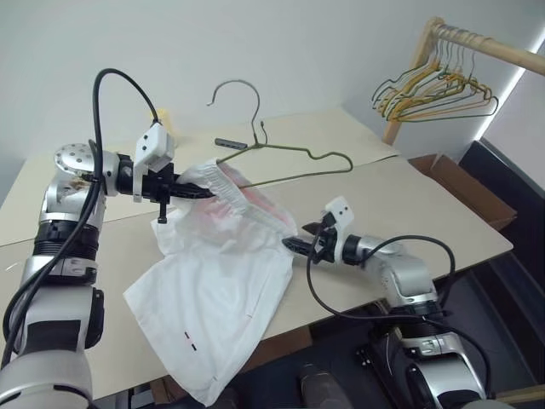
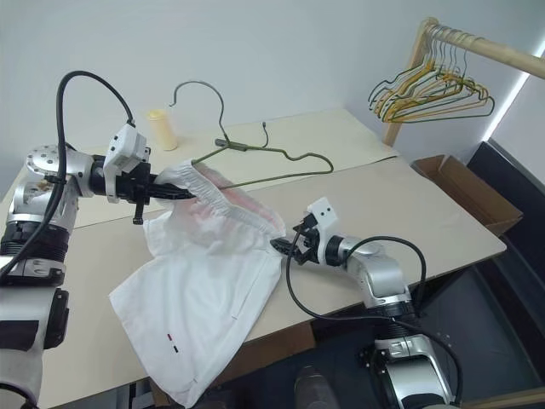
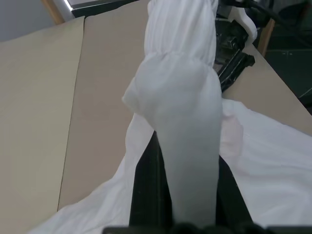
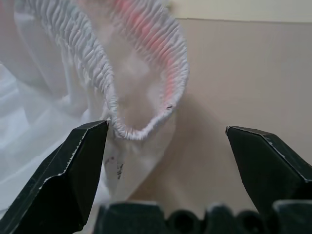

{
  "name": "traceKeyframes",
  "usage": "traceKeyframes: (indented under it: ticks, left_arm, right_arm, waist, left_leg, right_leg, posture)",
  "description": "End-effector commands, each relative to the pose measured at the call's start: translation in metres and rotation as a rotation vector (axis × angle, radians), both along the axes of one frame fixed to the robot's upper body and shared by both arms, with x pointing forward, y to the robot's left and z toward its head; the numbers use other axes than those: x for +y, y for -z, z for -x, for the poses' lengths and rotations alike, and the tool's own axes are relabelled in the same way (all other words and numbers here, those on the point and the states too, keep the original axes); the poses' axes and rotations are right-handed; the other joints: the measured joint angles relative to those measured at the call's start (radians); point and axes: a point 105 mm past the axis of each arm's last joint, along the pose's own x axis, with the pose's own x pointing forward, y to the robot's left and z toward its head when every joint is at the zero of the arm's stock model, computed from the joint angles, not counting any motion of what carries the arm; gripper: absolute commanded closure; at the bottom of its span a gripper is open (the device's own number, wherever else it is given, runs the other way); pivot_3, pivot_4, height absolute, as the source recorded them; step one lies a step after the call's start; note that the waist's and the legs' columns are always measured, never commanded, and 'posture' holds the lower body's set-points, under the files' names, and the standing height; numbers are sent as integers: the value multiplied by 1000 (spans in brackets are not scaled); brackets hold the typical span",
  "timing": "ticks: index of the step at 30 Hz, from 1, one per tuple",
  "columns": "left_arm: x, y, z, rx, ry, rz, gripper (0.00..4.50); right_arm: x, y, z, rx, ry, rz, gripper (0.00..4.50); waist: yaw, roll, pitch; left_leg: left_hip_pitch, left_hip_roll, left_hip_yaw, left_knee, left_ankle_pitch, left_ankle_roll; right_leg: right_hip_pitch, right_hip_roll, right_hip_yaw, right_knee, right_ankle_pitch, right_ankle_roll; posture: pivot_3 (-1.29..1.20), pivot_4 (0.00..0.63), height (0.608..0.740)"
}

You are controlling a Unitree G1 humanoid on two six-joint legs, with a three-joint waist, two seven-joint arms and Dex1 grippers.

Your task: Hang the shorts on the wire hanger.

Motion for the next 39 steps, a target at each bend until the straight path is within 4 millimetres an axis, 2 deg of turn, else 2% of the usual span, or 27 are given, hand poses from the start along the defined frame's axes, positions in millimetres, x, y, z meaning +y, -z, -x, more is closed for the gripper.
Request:
traceKeyframes:
  ticks: [1, 2, 5, 9, 12, 15, 17, 23, 30, 36, 39]
  left_arm:
    - [0, -18, 2, -62, 2, 9, 4500]
    - [1, -18, 3, -61, 1, 9, 4500]
    - [2, -18, 3, -62, -7, 10, 4500]
    - [2, -18, 1, -68, -18, 19, 4500]
    - [0, -18, 1, -70, -15, 22, 4500]
    - [1, -17, 2, -71, -19, 23, 4500]
    - [3, -17, 2, -72, -27, 23, 4500]
    - [14, -8, 7, -48, -40, -6, 4500]
    - [31, 33, 8, -39, -98, -141, 4500]
    - [35, 46, 11, -36, -92, -186, 4500]
    - [33, 44, 12, -50, -78, -146, 4500]
  right_arm:
    - [8, -12, 6, -23, -56, -46, 17]
    - [8, -12, 6, -15, -49, -60, 17]
    - [11, -14, 7, 24, -55, -117, 587]
    - [29, -10, 4, 46, -51, -140, 1941]
    - [34, -7, 2, 57, -40, -137, 2995]
    - [25, -10, -2, 46, -7, -144, 4085]
    - [15, -12, -4, 40, 18, -146, 4478]
    - [-22, -25, -8, -20, 76, -112, 4478]
    - [-67, -50, 3, -114, -15, 80, 4478]
    - [-84, -63, 4, -147, -35, 160, 4478]
    - [-87, -64, 2, -144, -33, 182, 4478]
  waist:
    - [-1, -1, -1]
    - [-1, -1, -1]
    - [-2, -1, -1]
    - [-6, -1, -1]
    - [-4, -1, -1]
    - [0, -1, -1]
    - [1, -1, -1]
    - [0, -1, -1]
    - [5, -1, -1]
    - [11, -2, -2]
    - [15, -2, -2]
  left_leg:
    - [0, 0, 0, 0, 0, 0]
    - [0, 0, 0, 0, 0, 0]
    - [1, 0, 0, 0, 0, 0]
    - [2, 1, 0, 0, 0, 0]
    - [2, 1, 0, 0, 0, 0]
    - [1, 1, 0, 0, 0, 0]
    - [1, 0, 0, 0, 0, 0]
    - [1, 0, 0, -1, 0, 0]
    - [1, 0, 0, -1, 0, 0]
    - [1, 1, 0, -1, 0, 0]
    - [1, 1, 0, -1, 0, 0]
  right_leg:
    - [0, 0, 0, 0, 0, 0]
    - [0, 0, 0, 0, 0, 0]
    - [0, 1, 0, 0, 0, 0]
    - [0, 1, 0, 1, 0, 0]
    - [0, 1, 0, 1, 0, 0]
    - [0, 1, 0, 1, 0, 0]
    - [0, 0, 0, 1, 0, 0]
    - [0, 0, 0, 0, 0, 0]
    - [1, 0, 0, -1, 0, 0]
    - [1, 1, 0, -1, 0, 0]
    - [1, 0, 0, -1, 0, 0]
  posture:
    - [-94, 11, 740]
    - [-94, 11, 740]
    - [-96, 12, 740]
    - [-96, 11, 740]
    - [-93, 11, 740]
    - [-93, 12, 740]
    - [-93, 12, 740]
    - [-99, 16, 740]
    - [-99, 16, 740]
    - [-99, 16, 740]
    - [-99, 16, 740]
